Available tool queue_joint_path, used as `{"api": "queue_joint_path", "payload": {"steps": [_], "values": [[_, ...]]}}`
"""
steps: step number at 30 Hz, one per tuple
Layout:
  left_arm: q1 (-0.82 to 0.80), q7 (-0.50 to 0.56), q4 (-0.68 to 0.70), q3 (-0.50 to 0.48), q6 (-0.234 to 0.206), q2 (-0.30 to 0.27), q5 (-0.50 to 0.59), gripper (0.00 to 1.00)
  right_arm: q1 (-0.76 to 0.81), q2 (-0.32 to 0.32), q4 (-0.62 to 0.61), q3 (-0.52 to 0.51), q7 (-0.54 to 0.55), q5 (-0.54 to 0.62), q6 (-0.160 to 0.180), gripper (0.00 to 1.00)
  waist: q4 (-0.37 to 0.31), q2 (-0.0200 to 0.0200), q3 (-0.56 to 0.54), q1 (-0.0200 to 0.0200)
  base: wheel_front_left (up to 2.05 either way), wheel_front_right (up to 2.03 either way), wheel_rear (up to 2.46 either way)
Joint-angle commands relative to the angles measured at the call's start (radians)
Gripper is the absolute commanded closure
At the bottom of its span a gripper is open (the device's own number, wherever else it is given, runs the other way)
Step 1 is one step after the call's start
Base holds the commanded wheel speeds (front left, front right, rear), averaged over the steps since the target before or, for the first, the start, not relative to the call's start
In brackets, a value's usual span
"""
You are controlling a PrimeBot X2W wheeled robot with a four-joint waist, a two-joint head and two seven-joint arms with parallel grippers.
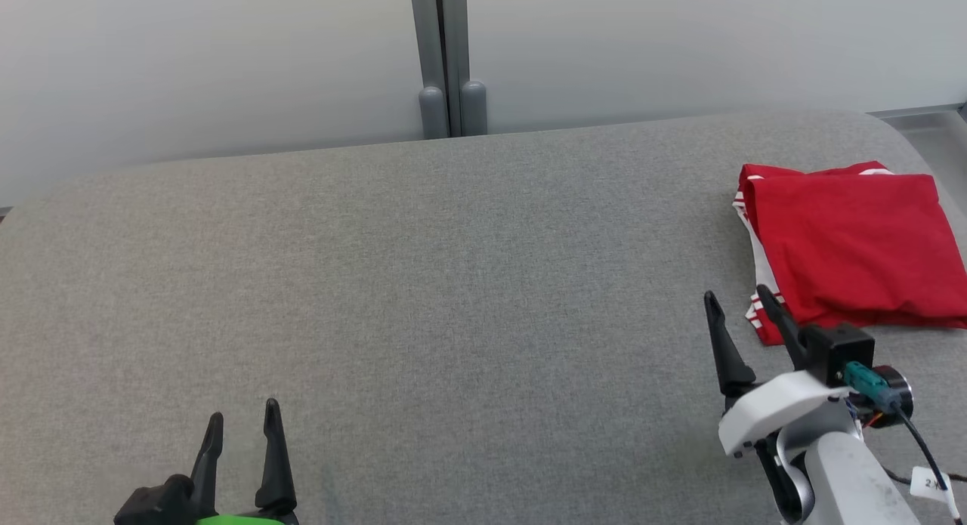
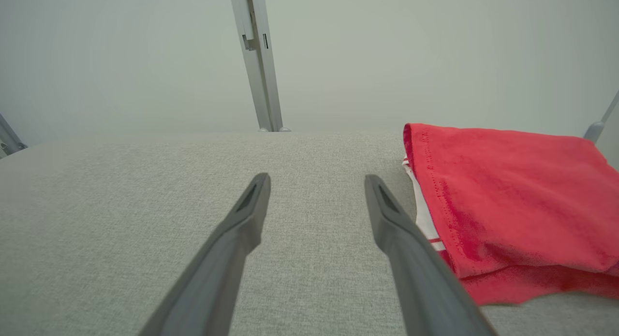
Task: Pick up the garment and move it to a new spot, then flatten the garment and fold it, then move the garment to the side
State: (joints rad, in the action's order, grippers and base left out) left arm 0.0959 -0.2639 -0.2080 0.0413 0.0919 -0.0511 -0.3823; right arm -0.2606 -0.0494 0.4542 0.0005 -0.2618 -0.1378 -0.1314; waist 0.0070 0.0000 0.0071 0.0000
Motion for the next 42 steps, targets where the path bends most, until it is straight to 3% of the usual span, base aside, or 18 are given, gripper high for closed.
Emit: {"api": "queue_joint_path", "payload": {"steps": [1,13,34,35,42], "values": [[0.018,0.0,0.009,0.005,-0.007,0.0,-0.012,0.0,0.033,-0.003,-0.017,0.002,-0.004,-0.005,0.002,0.0,0.0,0.0,-0.003,0.0,0.0,0.0,0.0],[0.06,0.0,0.025,0.026,-0.029,0.0,-0.025,0.0,0.184,-0.003,-0.105,-0.016,-0.004,-0.064,0.002,0.0,0.004,0.0,-0.015,0.0,0.0,0.0,0.0],[0.046,0.0,0.008,0.038,-0.023,0.0,-0.006,0.0,0.207,-0.003,-0.145,0.016,-0.004,-0.088,0.002,0.0,0.001,0.0,-0.02,0.0,0.0,0.0,0.0],[0.045,0.0,0.006,0.038,-0.023,0.001,-0.012,1.0,0.194,0.001,-0.139,0.016,0.0,-0.082,0.0,1.0,0.001,0.0,-0.02,0.0,0.0,0.0,0.0],[0.036,0.016,-0.026,0.033,-0.02,0.002,-0.069,1.0,0.203,0.007,-0.111,0.007,0.023,-0.145,0.0,1.0,0.001,0.0,-0.019,0.0,0.0,0.0,0.0]]}}
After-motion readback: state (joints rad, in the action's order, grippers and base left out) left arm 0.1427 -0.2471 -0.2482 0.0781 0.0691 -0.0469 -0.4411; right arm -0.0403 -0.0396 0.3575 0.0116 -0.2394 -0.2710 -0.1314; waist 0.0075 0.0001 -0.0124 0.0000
